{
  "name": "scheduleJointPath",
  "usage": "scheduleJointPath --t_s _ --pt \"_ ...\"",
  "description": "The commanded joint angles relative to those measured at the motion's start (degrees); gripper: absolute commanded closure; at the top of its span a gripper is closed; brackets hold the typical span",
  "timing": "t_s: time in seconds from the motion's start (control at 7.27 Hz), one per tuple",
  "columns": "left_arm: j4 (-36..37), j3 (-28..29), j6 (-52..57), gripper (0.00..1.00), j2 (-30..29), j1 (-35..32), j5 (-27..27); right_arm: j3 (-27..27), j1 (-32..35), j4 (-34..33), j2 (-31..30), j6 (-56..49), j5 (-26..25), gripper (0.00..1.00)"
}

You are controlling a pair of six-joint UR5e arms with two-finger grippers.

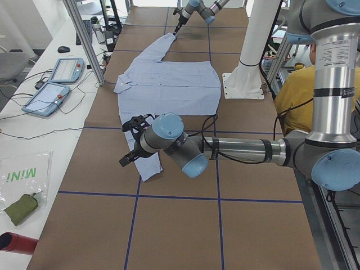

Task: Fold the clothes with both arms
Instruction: 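Move the right gripper to the cuff of the sleeve nearest it and grasp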

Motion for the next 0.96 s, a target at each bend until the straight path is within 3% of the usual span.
scheduleJointPath --t_s 0.0,0.28,0.41,0.55,0.83 --pt "0.0 0.0 0.0 0.00 0.0 0.0 0.0 -0.2 -0.6 0.0 0.0 0.0 -0.5 0.49" --pt "0.0 0.1 0.0 0.00 0.0 0.0 0.0 -1.0 -1.0 0.0 0.0 0.0 -1.1 0.57" --pt "-0.1 0.1 0.0 0.00 0.0 0.0 0.0 -1.1 -1.2 0.0 0.0 0.0 -1.3 0.73" --pt "0.0 0.1 0.0 0.00 0.0 0.0 0.0 -1.0 -1.2 0.1 0.0 -0.3 -1.3 1.00" --pt "0.0 0.1 0.0 0.00 0.0 0.0 0.0 0.5 -1.0 0.0 0.2 -1.1 -0.8 1.00"
